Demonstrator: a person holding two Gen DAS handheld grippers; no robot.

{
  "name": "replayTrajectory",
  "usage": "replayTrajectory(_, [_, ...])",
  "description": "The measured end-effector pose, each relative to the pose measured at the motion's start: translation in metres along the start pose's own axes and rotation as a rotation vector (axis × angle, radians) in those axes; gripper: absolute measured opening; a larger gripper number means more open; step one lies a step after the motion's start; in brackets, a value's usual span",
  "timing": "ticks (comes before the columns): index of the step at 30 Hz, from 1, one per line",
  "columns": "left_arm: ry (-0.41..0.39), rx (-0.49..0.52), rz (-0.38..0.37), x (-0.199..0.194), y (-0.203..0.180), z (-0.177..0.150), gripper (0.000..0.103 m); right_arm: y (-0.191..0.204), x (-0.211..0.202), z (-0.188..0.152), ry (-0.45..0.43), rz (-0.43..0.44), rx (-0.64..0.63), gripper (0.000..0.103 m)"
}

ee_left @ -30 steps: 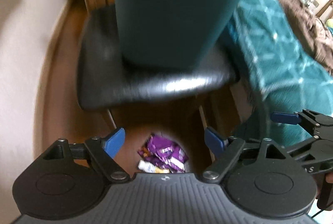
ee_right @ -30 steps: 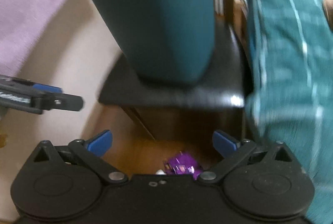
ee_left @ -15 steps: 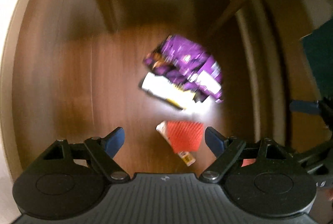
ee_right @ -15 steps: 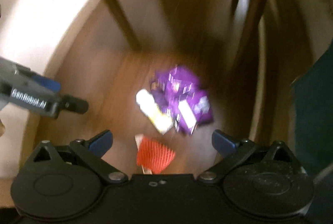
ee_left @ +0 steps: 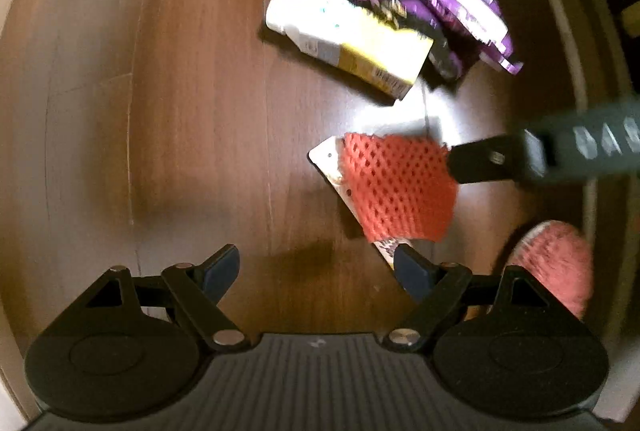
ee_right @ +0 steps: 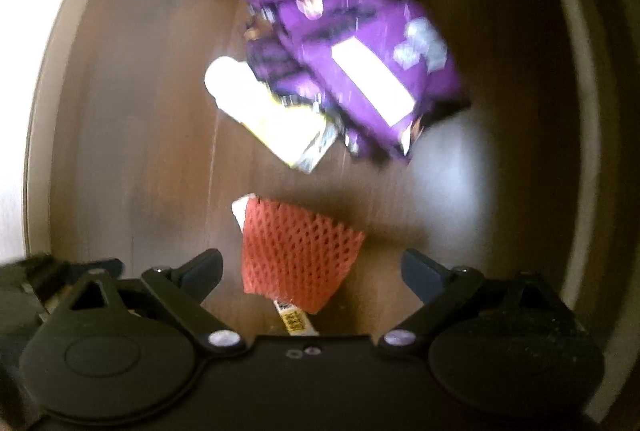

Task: Collect trash
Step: 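Grasp orange foam net with right tool while left tool approaches white stick packet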

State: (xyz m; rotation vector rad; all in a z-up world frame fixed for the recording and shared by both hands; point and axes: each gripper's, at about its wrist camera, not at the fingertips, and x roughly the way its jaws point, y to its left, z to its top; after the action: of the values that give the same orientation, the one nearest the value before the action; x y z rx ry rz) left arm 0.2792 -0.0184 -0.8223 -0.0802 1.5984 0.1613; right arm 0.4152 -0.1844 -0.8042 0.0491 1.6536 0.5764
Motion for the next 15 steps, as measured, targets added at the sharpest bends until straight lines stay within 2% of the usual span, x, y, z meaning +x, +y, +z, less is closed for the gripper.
replayTrajectory(5, [0.044, -0.042, -0.021, 0.044, -0.022, -0.012, 0.084, -0.012, 0.046, 0.001, 0.07, 0.066, 0.126, 0.097])
replayTrajectory(10, [0.064, -0.054, -0.023, 0.07, -0.037, -0.016, 0.084, -0.011, 0.077, 0.005, 0.107, 0.063, 0.183, 0.095])
replayTrajectory(12, [0.069, -0.045, -0.017, 0.079, -0.042, -0.017, 0.084, -0.009, 0.085, 0.007, 0.109, 0.047, 0.175, 0.091])
replayTrajectory(14, [0.067, -0.049, -0.011, 0.085, -0.045, -0.016, 0.084, -0.01, 0.093, 0.008, 0.117, 0.042, 0.18, 0.076])
replayTrajectory(15, [0.066, -0.054, -0.008, 0.087, -0.045, -0.016, 0.084, -0.012, 0.096, 0.009, 0.119, 0.044, 0.192, 0.073])
